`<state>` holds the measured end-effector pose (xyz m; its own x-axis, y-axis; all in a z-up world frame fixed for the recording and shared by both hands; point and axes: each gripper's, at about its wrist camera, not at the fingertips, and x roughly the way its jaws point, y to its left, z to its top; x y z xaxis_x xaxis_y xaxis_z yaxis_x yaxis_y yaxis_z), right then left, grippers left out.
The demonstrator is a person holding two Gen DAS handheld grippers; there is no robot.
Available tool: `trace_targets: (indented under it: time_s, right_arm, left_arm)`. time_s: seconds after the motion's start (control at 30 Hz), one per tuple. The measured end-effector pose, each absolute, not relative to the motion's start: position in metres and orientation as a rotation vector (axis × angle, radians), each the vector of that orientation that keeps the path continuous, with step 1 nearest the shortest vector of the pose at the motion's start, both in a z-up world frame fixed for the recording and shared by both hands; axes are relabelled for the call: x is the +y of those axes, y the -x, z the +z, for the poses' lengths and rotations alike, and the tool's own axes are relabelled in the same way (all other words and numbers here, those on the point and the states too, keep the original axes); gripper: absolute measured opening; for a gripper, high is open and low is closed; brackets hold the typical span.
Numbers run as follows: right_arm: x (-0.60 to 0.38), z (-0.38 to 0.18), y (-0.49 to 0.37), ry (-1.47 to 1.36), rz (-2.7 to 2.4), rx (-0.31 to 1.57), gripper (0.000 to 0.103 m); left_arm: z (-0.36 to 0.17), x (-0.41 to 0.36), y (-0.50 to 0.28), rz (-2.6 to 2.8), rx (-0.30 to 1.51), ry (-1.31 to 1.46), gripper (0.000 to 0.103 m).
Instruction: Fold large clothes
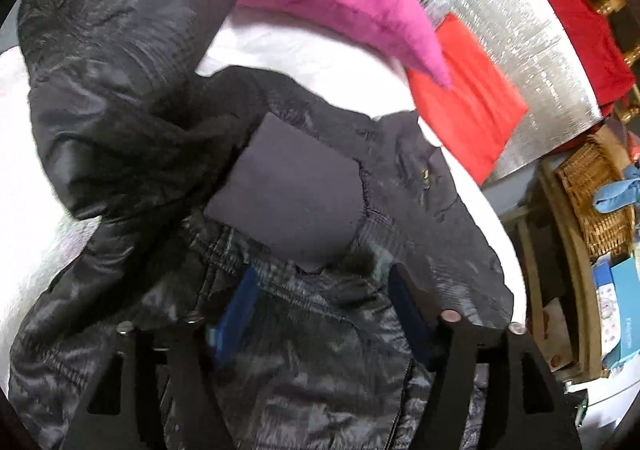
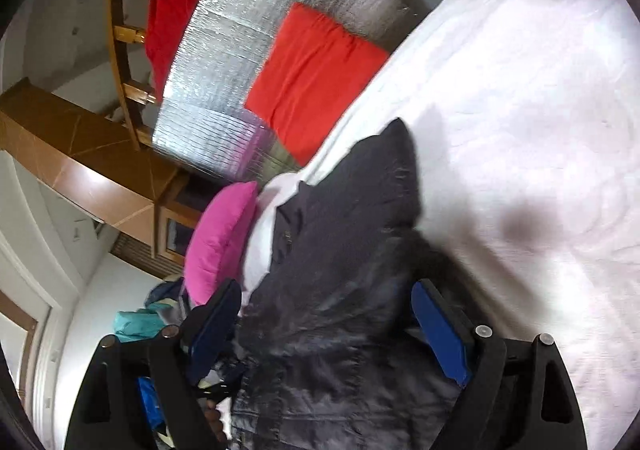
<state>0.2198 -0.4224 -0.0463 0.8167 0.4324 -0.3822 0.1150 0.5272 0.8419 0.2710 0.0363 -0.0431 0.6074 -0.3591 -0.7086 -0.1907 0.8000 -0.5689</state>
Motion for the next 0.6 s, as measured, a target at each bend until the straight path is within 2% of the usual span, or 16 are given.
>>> trace_targets:
  time_s: [0.2,0.3,0.37,0.43,0.47,0.57,0.6]
  right_arm:
    - [-0.415,-0.056,-0.218,-1.031,0.208,0.637,0.089]
    - [-0.410,-0.054,-0.219,-1.005,0.218,0.642,0.089]
    - [-0.409,-0.055,-0.221,-1.001,0.213,0.646,0.089]
    - [-0.411,-0.056,-0.220,-0.998,0.201,0.658,0.089]
    - [-0.412,-0.056,-0.220,-0.994,0.192,0.663,0.089]
    - [-0.420,-0.052,-0.220,-0.974,0.170,0.661,0.089]
    - [-0.425,-0.050,-0.221,-0.966,0.157,0.655,0.089]
  left_arm:
    - [-0.041,0.050,-0.277,-0.099,0.933,0.730,0.073]
    - [-0.044,0.054,-0.293,-0.084,0.951,0.758,0.078]
    - [-0.048,0.055,-0.302,-0.072,0.966,0.791,0.074]
    - [-0.045,0.052,-0.310,-0.051,0.994,0.751,0.002]
    - [-0.039,0.052,-0.308,-0.052,0.984,0.727,0.004]
    - [0.003,0.051,-0.276,-0.030,0.759,0.560,0.001]
    - [0.003,0.054,-0.271,0.019,0.747,0.515,0.001]
